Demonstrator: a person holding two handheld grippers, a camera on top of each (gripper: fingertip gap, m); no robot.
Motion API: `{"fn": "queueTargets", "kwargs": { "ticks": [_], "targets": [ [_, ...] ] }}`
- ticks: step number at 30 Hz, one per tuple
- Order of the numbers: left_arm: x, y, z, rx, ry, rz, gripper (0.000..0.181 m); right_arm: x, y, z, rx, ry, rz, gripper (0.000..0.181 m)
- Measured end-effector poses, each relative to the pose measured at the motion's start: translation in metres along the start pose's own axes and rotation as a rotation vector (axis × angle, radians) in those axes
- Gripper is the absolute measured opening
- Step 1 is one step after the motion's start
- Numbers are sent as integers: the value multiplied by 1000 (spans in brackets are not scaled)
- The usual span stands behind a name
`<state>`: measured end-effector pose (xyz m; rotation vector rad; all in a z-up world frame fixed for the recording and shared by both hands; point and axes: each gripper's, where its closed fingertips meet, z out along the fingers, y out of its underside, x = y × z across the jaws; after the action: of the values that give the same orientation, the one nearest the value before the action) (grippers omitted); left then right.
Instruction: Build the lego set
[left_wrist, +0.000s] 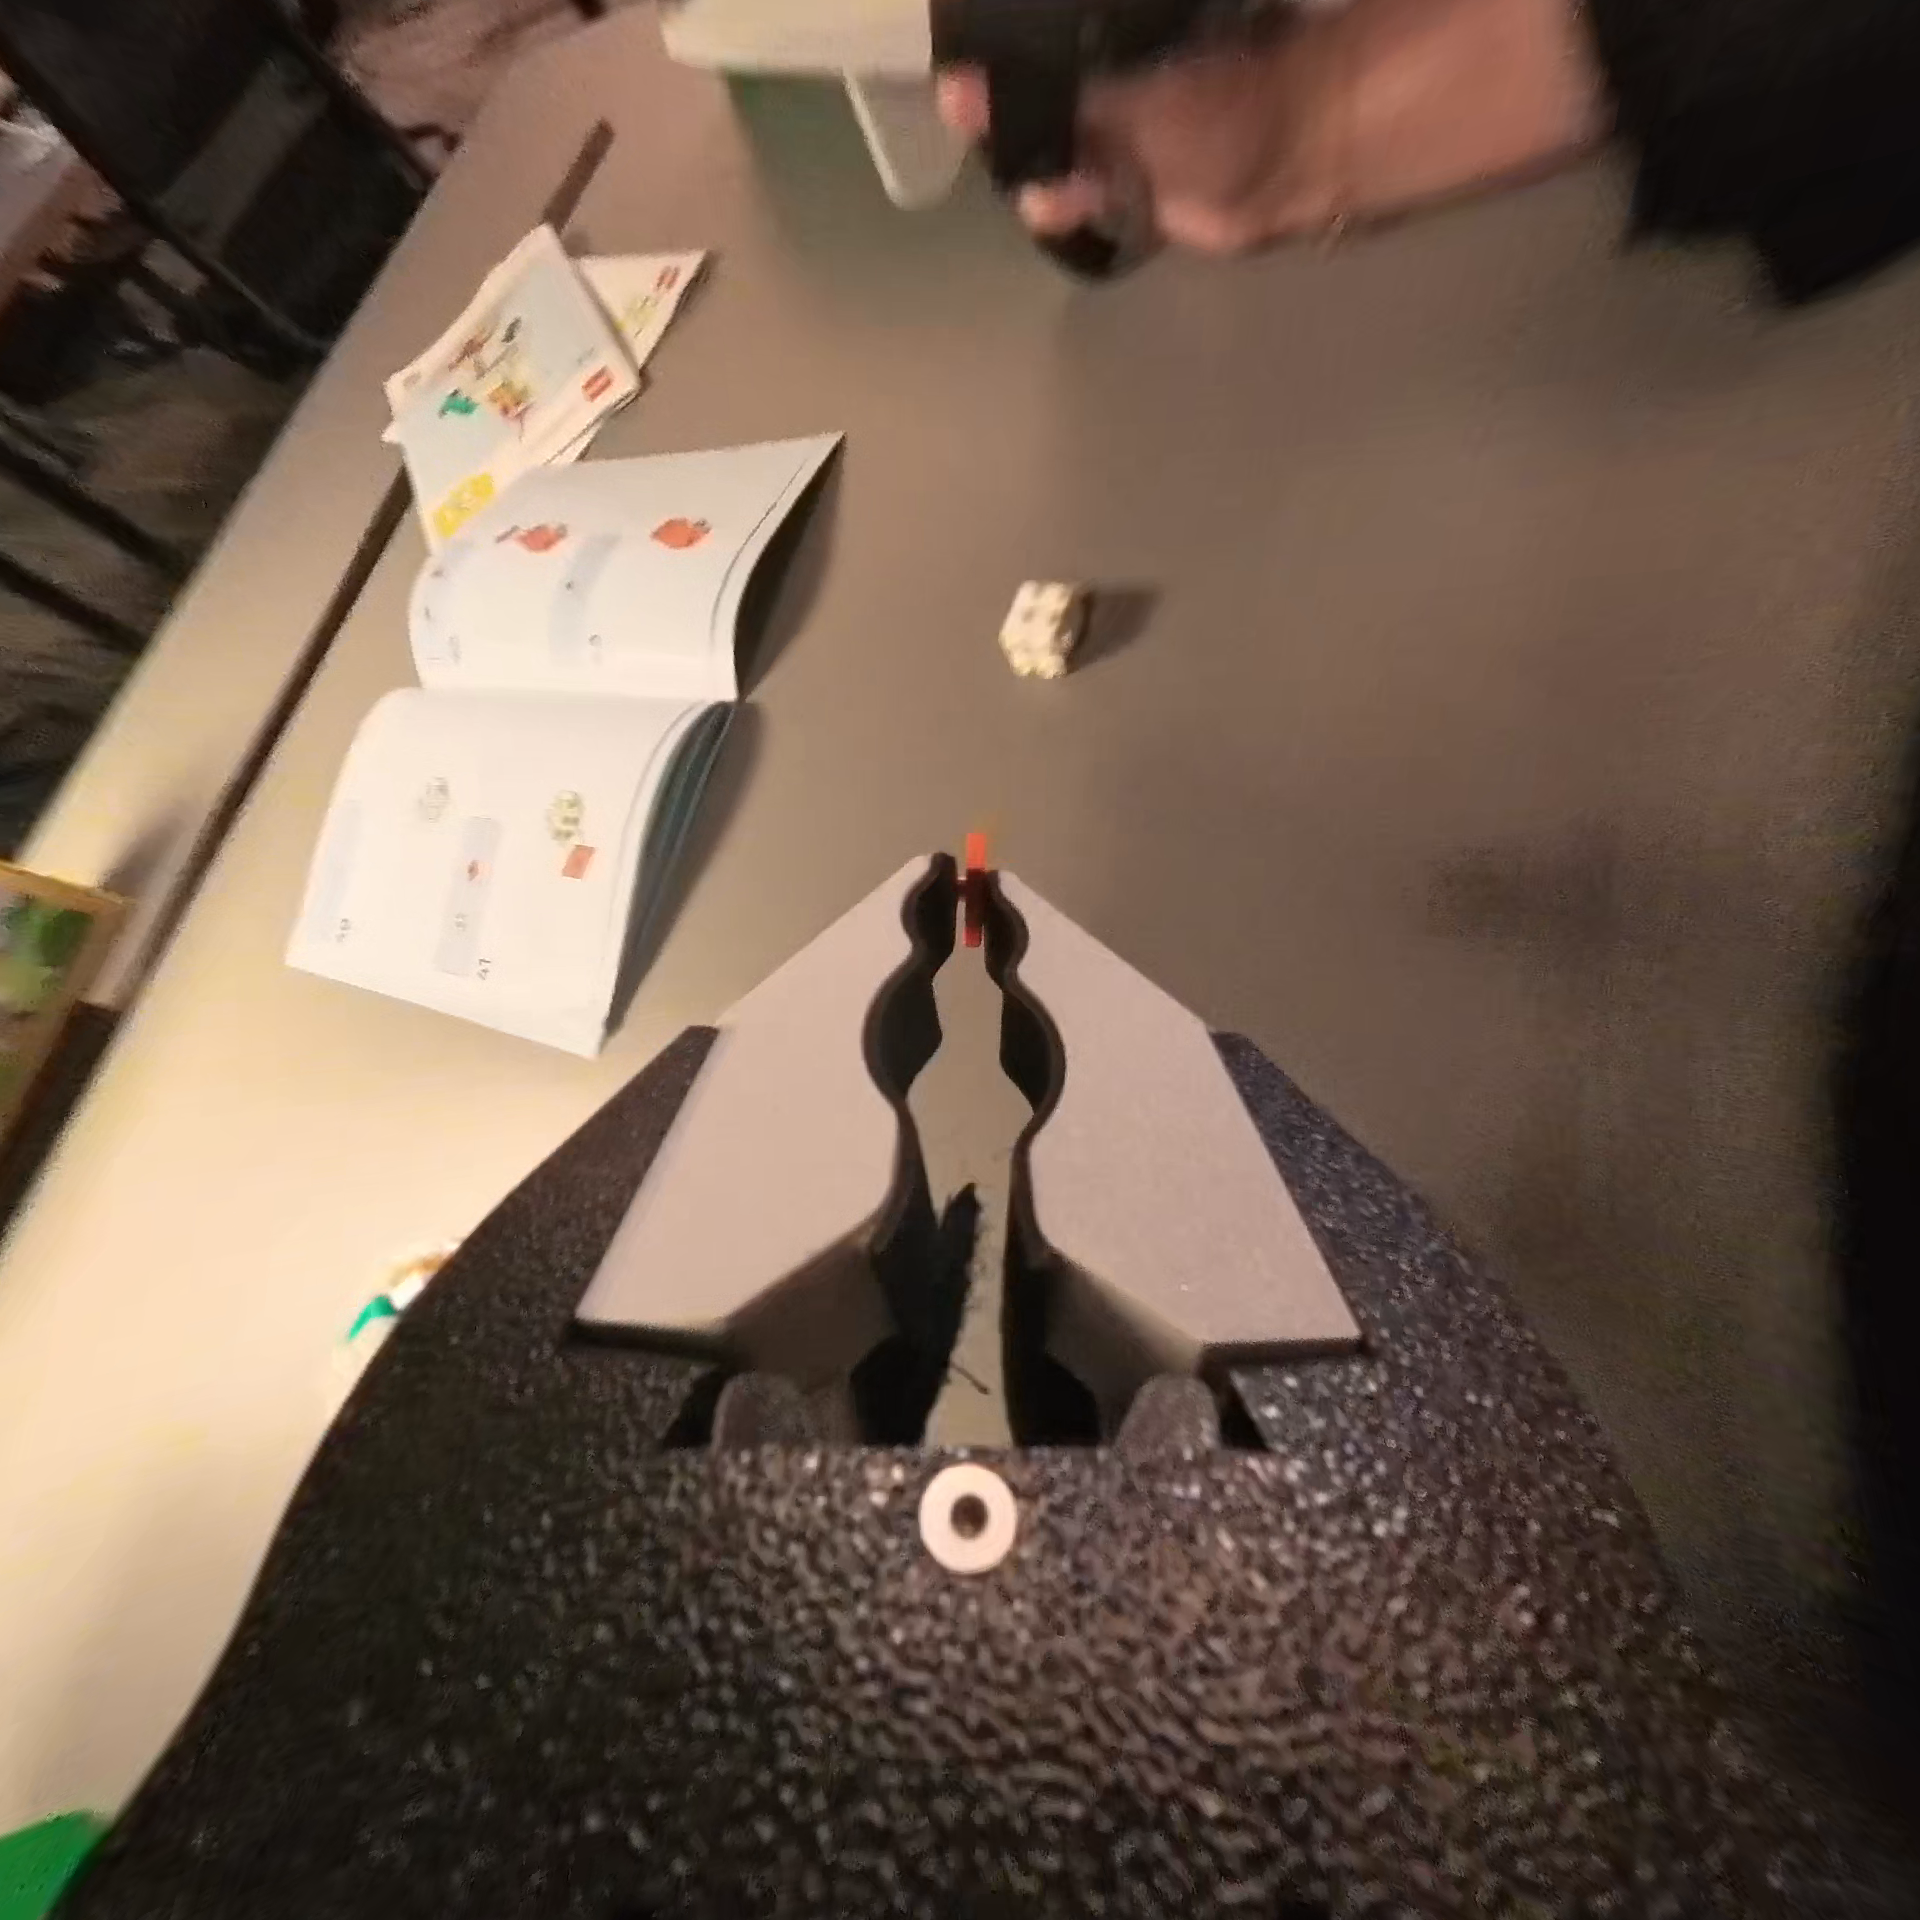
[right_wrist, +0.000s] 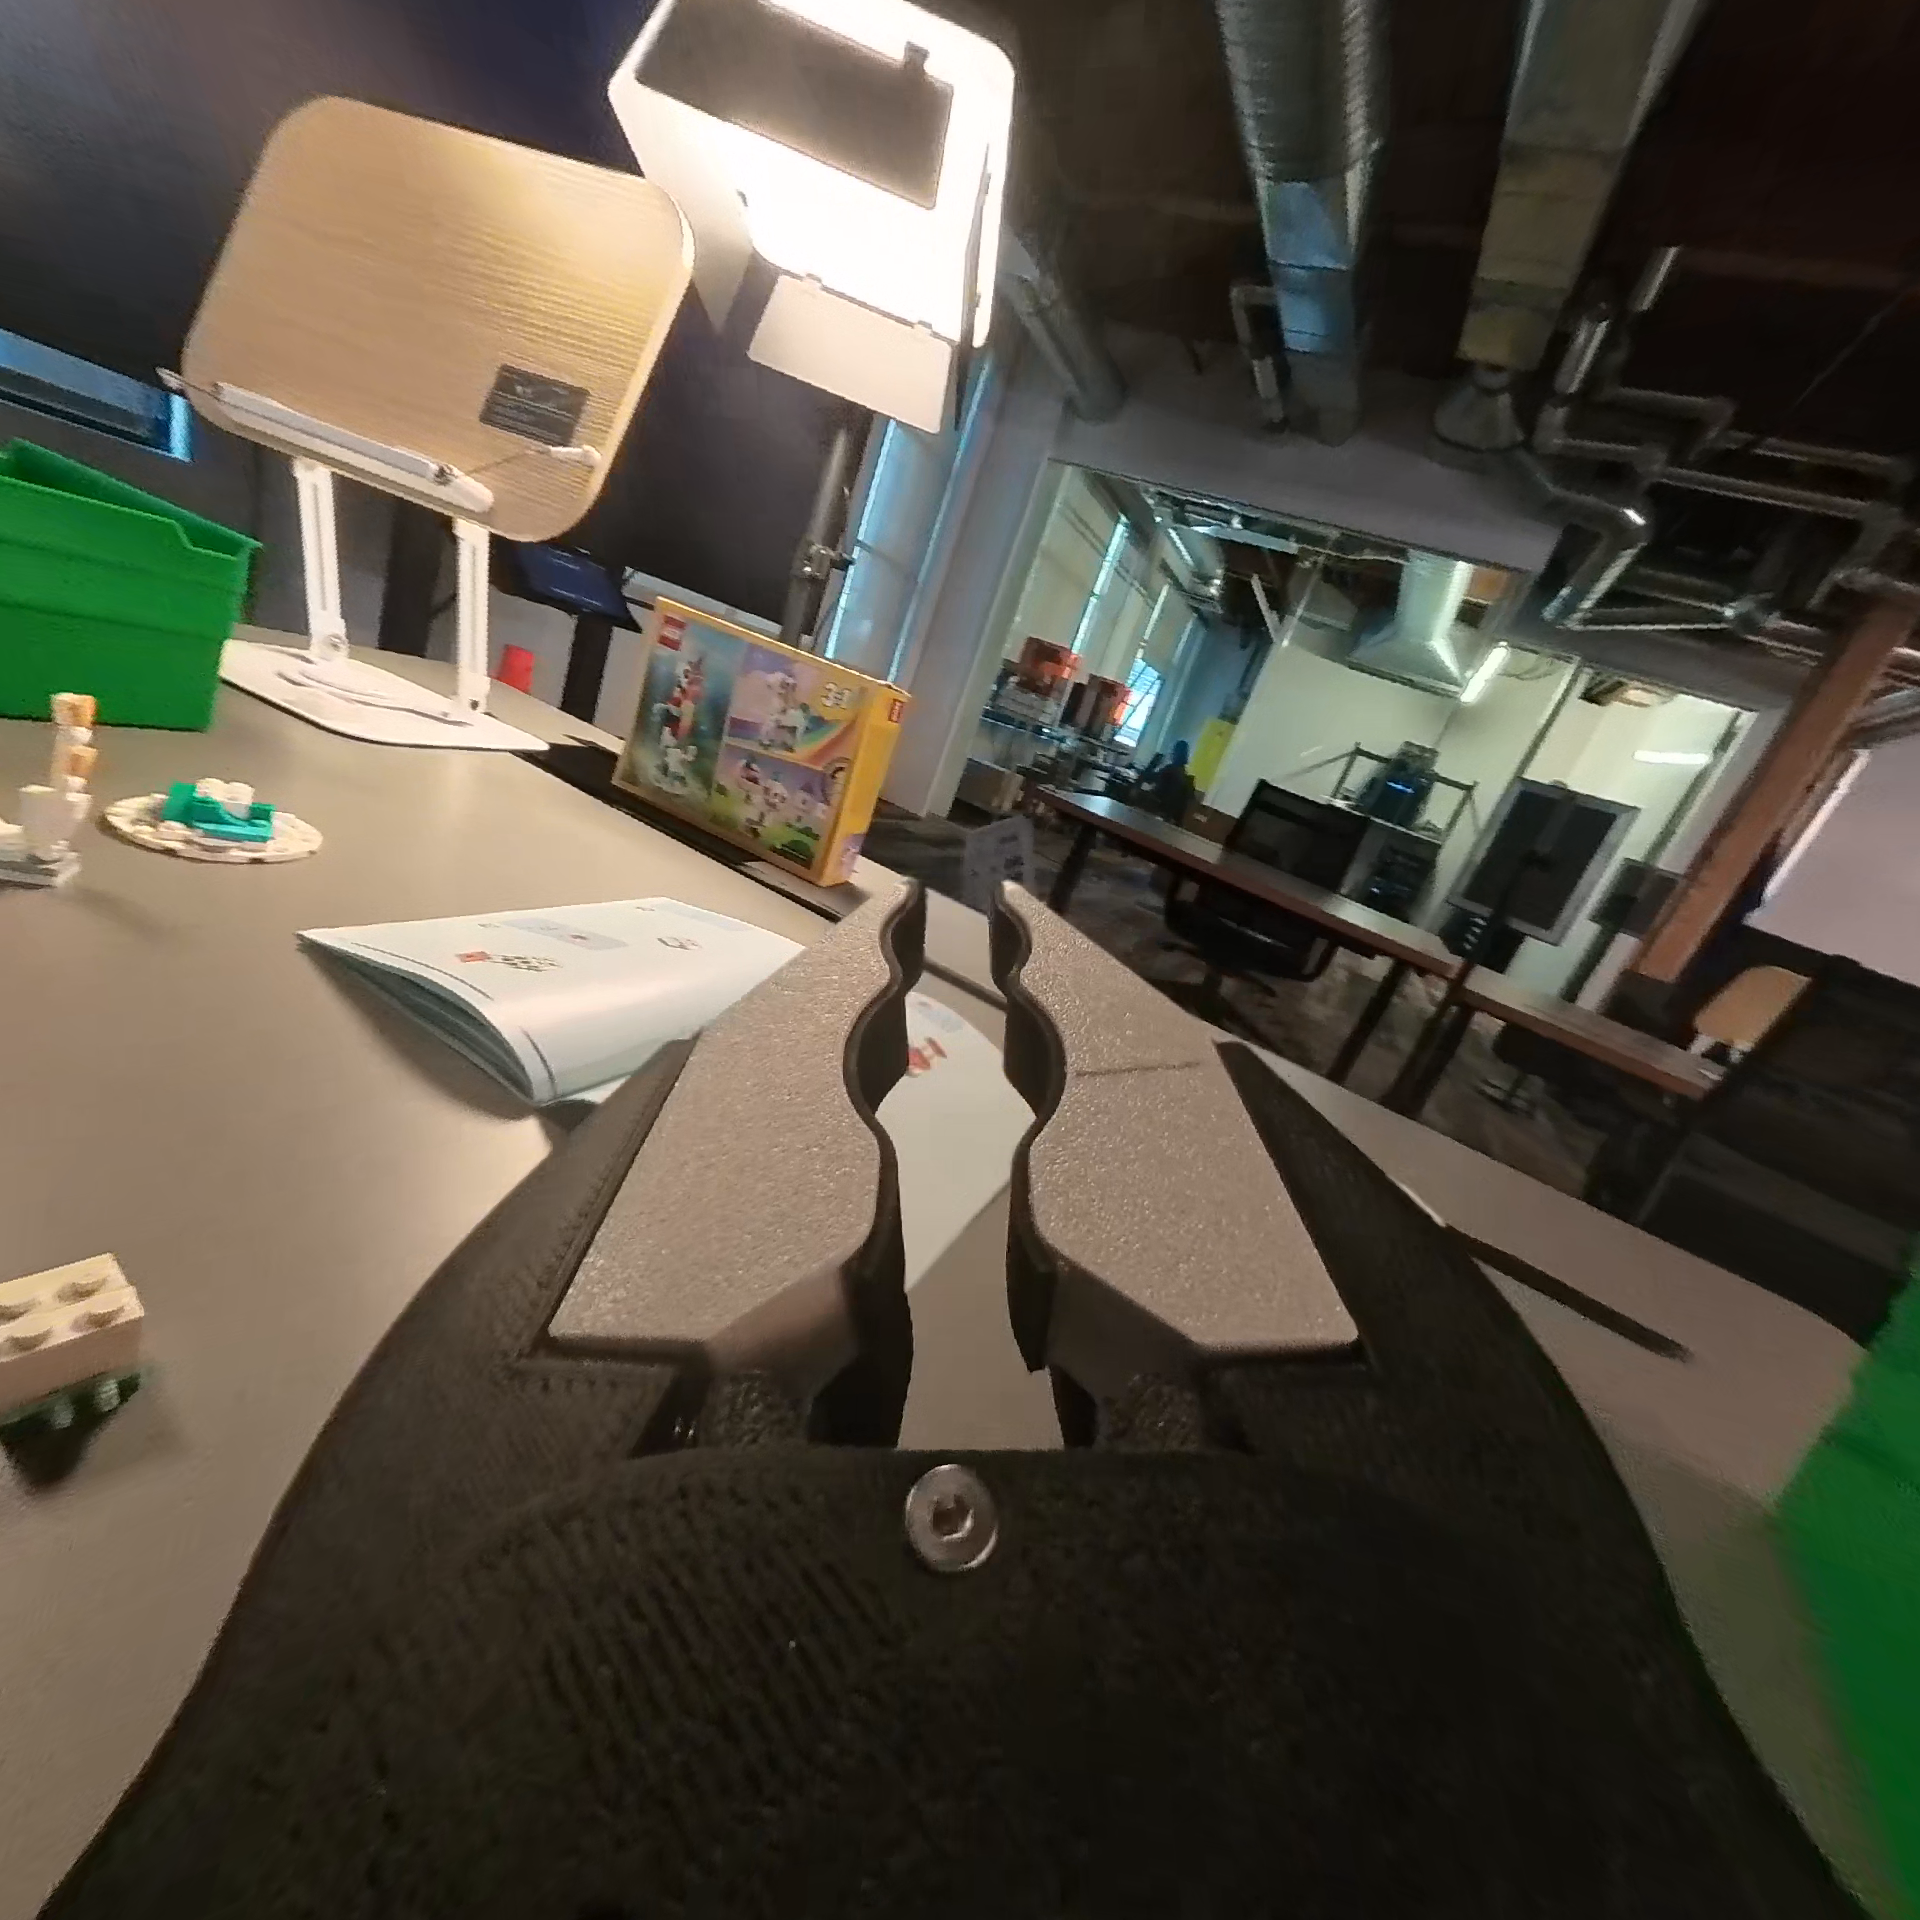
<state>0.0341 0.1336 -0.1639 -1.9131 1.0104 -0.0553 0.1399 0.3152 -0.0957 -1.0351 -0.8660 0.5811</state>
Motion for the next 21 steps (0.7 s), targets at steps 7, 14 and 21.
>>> {"fn": "queueTargets", "kwargs": {
  "ticks": [7,14,21],
  "targets": [
    [-12,24,44,-165,-130,326,3,-5,-3,0,11,-41,41,9],
    [-10,33,50,-251,-32,359,8,-10,-3,0,6,-73,74,9],
    [-2,35,43,-280,40,282,23,-33,-3,0,-33,-208,114,11]
  ]
}}
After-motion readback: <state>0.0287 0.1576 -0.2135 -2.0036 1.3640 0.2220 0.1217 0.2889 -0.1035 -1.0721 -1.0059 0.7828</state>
